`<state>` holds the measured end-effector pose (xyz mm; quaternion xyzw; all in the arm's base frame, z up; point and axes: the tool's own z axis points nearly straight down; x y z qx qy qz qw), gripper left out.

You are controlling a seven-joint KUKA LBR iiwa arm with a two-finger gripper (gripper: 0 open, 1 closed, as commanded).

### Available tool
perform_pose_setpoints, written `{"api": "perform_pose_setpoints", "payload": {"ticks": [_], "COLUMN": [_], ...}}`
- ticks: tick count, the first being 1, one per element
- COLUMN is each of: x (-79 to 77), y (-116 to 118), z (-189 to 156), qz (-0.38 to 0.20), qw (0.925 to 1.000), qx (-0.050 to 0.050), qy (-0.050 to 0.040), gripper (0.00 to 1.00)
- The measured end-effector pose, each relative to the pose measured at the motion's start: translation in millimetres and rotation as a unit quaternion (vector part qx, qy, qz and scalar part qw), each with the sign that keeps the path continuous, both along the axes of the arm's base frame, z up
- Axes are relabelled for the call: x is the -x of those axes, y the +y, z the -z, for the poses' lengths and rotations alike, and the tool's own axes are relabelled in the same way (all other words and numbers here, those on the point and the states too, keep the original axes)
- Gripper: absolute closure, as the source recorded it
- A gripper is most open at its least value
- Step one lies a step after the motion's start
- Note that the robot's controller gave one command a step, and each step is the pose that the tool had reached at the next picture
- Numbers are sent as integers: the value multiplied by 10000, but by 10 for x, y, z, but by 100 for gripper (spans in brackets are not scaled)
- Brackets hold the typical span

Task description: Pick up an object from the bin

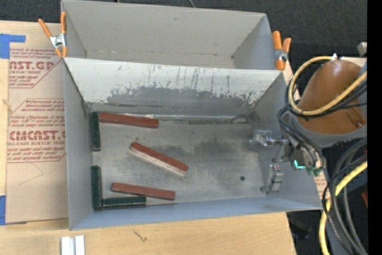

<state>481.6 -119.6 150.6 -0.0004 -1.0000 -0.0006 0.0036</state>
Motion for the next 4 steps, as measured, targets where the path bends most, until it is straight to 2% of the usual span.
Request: {"api": "perform_pose_setpoints", "payload": {"ticks": [1, 2, 3, 4], "x": [-21, -39, -217, -360], "y": [3, 96, 726, 1321], "z": [-35, 94, 182, 455], "qz": [-6, -127, -459, -450], "qw": [10000, 9999, 9989, 9990], "qx": [7, 29, 5, 1], "qy": [-36, -79, -27, -59], "gripper": [0, 0, 0, 0]}}
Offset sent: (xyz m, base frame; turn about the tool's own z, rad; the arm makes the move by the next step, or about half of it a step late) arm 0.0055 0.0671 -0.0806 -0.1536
